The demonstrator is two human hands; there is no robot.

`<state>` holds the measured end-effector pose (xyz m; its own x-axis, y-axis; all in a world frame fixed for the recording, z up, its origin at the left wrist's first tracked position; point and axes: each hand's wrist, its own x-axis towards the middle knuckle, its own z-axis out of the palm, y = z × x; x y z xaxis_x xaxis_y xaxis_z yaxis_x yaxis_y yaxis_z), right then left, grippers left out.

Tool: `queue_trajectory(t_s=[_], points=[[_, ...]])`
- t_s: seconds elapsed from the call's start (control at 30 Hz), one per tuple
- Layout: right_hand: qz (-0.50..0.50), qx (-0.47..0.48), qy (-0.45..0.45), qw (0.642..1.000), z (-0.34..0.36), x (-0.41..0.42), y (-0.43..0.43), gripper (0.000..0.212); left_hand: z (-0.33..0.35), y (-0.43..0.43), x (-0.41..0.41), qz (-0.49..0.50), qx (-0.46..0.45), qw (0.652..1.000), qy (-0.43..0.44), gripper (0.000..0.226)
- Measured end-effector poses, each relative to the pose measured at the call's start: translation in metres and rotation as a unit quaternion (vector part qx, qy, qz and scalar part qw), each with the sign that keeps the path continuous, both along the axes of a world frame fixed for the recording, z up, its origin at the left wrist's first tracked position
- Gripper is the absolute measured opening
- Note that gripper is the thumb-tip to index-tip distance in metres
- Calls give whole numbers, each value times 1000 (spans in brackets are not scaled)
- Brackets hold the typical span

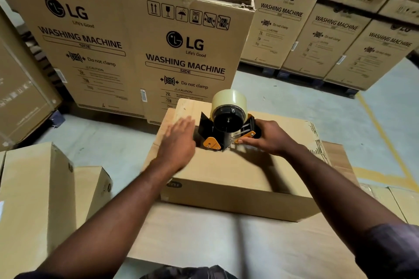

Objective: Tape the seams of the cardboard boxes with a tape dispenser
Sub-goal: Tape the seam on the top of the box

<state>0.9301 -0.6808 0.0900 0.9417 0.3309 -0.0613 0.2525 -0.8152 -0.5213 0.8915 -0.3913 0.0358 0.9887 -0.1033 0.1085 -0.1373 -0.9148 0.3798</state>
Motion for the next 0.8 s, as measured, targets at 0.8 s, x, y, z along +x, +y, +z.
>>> queue_trajectory(t_s=[0.8], points=[[-3,-76,-9,997,18,-16,-116,72,-3,-98,-22,-104,94,985,99,63]])
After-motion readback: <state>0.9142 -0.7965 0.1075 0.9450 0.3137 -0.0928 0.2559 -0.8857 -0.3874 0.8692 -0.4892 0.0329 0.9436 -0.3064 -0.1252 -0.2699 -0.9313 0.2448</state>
